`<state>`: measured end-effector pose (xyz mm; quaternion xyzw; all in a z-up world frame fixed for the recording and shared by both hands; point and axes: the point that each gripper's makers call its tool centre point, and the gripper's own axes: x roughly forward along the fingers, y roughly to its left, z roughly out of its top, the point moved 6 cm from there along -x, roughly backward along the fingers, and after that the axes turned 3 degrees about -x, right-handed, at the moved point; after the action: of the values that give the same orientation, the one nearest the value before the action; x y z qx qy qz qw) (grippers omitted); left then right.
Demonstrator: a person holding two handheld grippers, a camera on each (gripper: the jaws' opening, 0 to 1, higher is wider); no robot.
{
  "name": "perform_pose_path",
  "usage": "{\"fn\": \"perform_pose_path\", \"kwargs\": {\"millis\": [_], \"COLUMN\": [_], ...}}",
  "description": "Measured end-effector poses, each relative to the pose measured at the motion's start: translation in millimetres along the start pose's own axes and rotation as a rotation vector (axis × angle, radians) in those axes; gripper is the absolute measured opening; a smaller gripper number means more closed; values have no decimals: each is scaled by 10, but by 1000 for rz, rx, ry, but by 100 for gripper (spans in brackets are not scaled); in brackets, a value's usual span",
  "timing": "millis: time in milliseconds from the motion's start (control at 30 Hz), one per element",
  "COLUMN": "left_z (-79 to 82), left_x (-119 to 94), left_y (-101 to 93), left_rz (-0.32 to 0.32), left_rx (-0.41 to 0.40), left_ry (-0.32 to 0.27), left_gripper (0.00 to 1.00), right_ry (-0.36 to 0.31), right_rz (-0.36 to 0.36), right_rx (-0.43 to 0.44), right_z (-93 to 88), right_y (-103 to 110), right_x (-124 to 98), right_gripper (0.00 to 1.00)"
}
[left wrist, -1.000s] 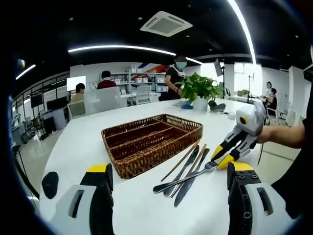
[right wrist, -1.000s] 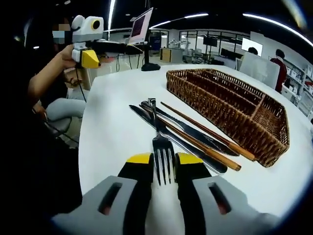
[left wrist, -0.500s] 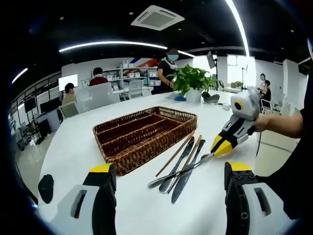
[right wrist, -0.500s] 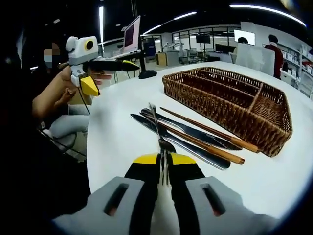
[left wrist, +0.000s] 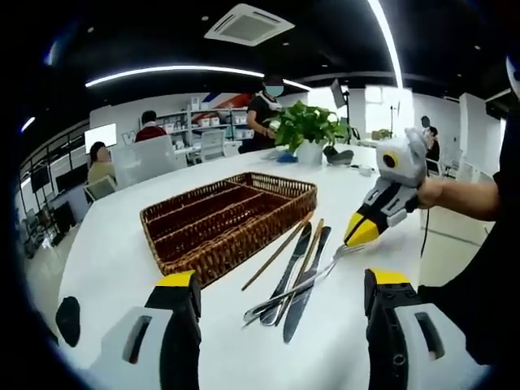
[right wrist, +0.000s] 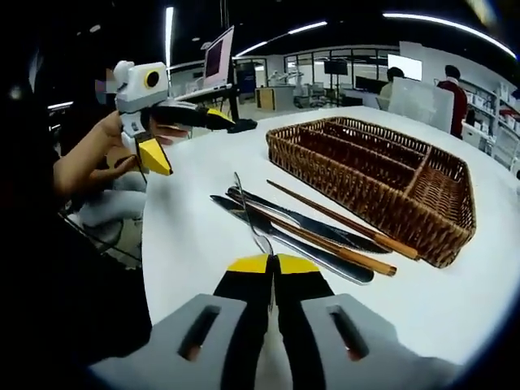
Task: Arrange the knives, forks, and spoons in their matching storage slots by inserting each utensil handle-first until every utensil is classified and aligned in the correct compartment
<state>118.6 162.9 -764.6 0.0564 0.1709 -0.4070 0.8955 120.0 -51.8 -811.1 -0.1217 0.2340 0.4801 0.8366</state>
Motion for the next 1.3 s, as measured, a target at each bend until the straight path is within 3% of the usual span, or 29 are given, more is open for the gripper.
{"fn": "perform_pose_path", "kwargs": {"millis": [267,433,733,800,833,967,1133,1300], "left_z": [66,74,41,30,15,-35,-32,-26], "left_x": [-82,-90,-67,-39,-9,54,63,31], "left_y": [26,18,6,0,2,-31,-45,-27], "left_rz": [19,27,26,18,15,-10,-19,-9], "left_rx": [-42,-45,-37,-28,-20,17,23,18], "left_ry": [-77,-92,-82,-78,-70,-27,-37,-48], "left_gripper": [94,95,95,94,94,88,86,86], "right_ry": [-36,-64,-107,-91,-63,-79,-89,-78], "right_rz": [-10,-4,0,4,-19,-6,-18,-34], "right_rx": [20,43,75,65,31,59,67,5], "right_z": [78,107,130,118,88,39,30,88], "right_y": [-35,-40,-43,-39,-60,-75,-83,-36], "right_x": [-42,-74,-130,-118,-106,-58,-81,-118], "right_gripper": [0,0,0,0,0,0,0,0]}}
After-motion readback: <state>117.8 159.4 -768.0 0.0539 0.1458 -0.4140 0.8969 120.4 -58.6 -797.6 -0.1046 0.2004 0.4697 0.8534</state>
